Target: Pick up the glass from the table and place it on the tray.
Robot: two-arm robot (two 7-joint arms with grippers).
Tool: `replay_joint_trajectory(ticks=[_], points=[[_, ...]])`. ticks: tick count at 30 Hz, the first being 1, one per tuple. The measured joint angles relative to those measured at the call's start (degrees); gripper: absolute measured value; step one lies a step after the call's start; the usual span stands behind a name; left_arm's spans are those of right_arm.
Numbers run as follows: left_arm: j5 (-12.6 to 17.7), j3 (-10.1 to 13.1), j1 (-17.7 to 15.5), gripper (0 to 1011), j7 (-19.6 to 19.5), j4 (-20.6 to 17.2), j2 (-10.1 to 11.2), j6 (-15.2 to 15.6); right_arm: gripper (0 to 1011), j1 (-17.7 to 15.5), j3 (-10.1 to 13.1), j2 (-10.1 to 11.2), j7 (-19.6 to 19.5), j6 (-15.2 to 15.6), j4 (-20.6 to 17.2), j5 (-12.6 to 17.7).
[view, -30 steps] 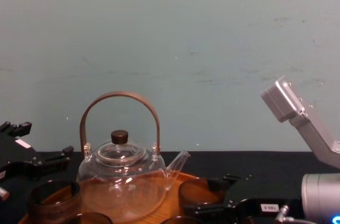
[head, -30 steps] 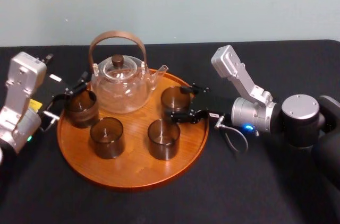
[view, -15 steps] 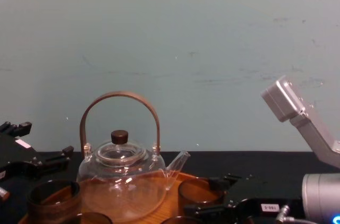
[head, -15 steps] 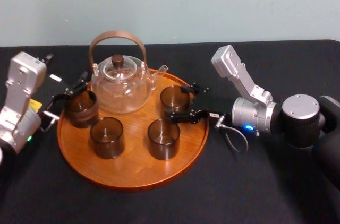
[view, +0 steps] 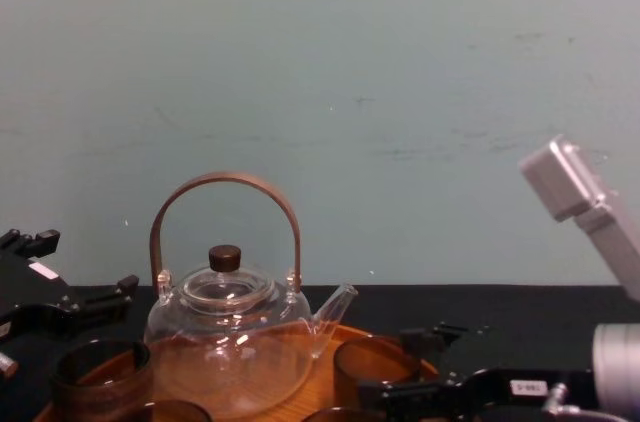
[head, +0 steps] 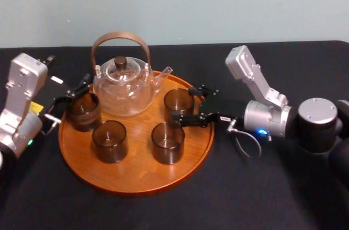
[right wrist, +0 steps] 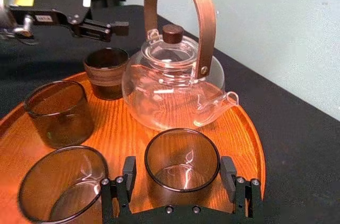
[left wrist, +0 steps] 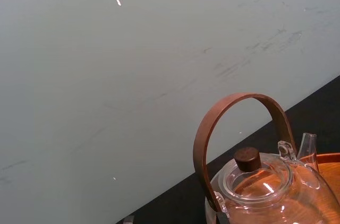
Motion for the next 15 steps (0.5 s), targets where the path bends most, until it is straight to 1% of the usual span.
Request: replay_joint_trajectory(ticks=[3, 4, 7, 8, 10, 11, 14, 15], points=[[0.00, 0.00, 0.00, 1001, 0.00, 0.00, 0.00, 0.00, 1002, -1.09, 0.53, 1.26, 0.54, 0.07, -2.01, 0.84], [0.00, 0.00, 0.00, 1001, 0.00, 0.00, 0.00, 0.00, 1003, -1.69, 0.82, 1.98, 0.70, 0.12, -3.12, 1.31], [0.00, 0.00, 0.00, 1001, 0.00, 0.00, 0.00, 0.00, 1003, -2.58, 1.17, 3.12, 1.00, 0.20, -4.72, 1.98], [0.00, 0.00, 0.00, 1001, 0.00, 0.00, 0.00, 0.00, 1002, -3.28, 1.45, 3.98, 1.14, 0.25, -5.93, 2.47], [0.00, 0.00, 0.00, 1001, 0.00, 0.00, 0.00, 0.00, 1003, -4.02, 1.72, 4.94, 1.36, 0.26, -7.23, 2.94], [0.00, 0.00, 0.00, 1001, 0.00, 0.00, 0.00, 0.00, 1002, -4.74, 2.04, 5.88, 1.55, 0.26, -8.44, 3.47], [0.00, 0.00, 0.00, 1001, 0.00, 0.00, 0.00, 0.00, 1003, -5.92, 2.57, 7.35, 1.79, 0.25, -10.37, 4.28], [0.00, 0.00, 0.00, 1001, 0.00, 0.00, 0.00, 0.00, 1002, -6.80, 3.01, 8.46, 1.86, 0.22, -11.78, 4.89]])
